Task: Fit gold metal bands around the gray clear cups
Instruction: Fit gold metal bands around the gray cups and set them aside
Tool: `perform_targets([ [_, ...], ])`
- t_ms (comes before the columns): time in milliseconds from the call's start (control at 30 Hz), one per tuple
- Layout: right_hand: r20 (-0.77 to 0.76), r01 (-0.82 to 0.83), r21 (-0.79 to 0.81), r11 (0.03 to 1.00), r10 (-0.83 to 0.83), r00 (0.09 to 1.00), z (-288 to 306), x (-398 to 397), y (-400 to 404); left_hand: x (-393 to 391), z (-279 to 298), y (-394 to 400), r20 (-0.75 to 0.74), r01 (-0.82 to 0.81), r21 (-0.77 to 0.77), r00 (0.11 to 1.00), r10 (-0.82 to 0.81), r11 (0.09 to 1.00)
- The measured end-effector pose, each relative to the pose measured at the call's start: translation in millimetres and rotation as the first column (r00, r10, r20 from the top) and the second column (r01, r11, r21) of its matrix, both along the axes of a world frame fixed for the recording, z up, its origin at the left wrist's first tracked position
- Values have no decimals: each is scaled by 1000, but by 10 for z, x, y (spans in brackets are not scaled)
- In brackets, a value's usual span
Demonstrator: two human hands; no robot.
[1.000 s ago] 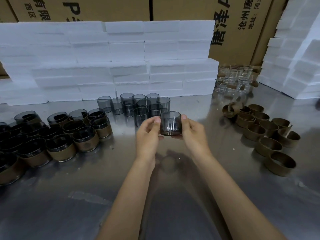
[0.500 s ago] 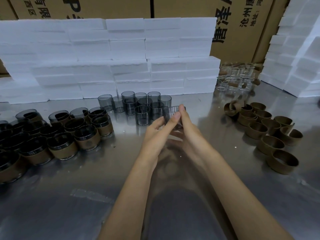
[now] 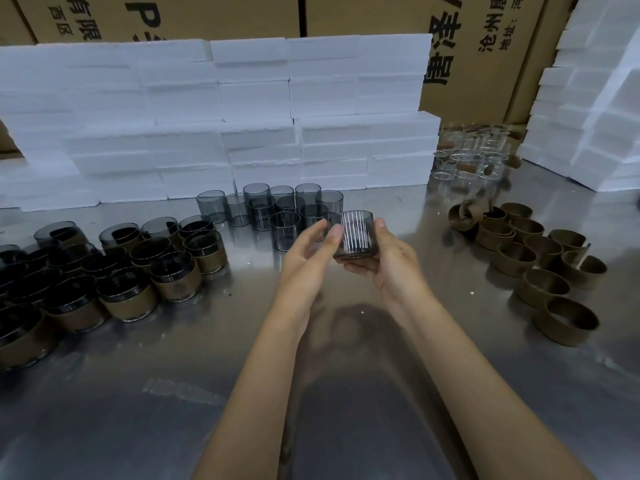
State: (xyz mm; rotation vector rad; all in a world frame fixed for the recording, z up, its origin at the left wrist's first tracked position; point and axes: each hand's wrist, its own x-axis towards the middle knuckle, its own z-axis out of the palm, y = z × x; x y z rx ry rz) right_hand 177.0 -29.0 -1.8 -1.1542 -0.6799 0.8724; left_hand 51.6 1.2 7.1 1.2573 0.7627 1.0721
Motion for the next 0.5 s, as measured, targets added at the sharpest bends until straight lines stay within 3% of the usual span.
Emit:
perform_targets([
  [200,8,24,24,999,-24,1000,-5,-18,-36,-29,-46,94,50,-205,63,978,202,977],
  [300,-82,-27,-3,1000,27,996,27,-41,-55,-17,-42,89,90,-182,23,980,179,983],
  [400,-158,-194,-77,978,181,971,20,-46,-61,-5,-40,98,154,-144,-6,978,143,990],
  [500,-361,-273,0,962,255,897,20,-44,-62,-4,-37,110,185,-126,19,975,120,992],
])
